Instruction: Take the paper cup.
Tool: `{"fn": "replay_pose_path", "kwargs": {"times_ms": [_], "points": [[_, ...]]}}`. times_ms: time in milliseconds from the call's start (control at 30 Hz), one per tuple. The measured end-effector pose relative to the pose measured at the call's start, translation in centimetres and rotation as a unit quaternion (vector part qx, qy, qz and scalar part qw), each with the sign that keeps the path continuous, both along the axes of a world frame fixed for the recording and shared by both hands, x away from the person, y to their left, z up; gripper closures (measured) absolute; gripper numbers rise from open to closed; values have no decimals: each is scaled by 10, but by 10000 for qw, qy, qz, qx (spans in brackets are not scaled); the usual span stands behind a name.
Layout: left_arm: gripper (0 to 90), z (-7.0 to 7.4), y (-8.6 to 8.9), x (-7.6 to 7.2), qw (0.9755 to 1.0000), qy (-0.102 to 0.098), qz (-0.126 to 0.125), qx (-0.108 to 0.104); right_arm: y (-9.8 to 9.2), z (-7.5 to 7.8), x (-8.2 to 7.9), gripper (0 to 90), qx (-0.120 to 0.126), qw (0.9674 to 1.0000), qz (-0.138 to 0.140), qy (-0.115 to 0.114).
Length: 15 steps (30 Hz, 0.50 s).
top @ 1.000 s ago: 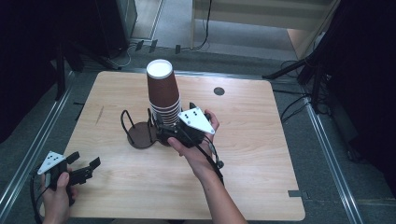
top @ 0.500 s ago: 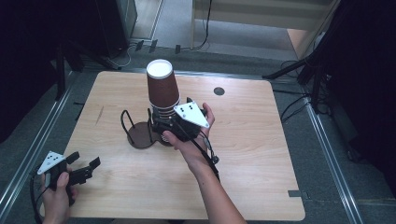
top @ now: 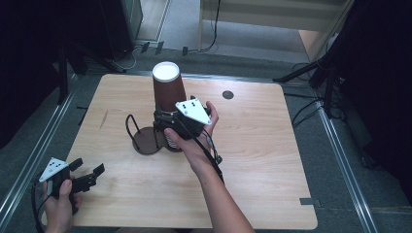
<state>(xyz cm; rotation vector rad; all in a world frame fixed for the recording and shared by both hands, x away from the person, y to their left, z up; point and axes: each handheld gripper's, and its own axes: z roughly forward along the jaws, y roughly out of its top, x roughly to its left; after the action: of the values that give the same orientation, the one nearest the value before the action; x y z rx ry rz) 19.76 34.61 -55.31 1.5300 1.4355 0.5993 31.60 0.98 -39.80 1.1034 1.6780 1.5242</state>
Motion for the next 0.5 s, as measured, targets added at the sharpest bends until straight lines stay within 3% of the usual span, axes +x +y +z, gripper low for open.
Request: {"fn": "replay_pose_path", "kwargs": {"times_ms": [167, 500], "points": [[88, 0, 0, 0, 10000, 2, -14, 14, 4, -3, 3, 0, -143, 9999, -87, -38], [88, 0, 1, 0, 10000, 37, 6, -21, 13, -1, 7, 0, -109, 9999, -92, -53]]}}
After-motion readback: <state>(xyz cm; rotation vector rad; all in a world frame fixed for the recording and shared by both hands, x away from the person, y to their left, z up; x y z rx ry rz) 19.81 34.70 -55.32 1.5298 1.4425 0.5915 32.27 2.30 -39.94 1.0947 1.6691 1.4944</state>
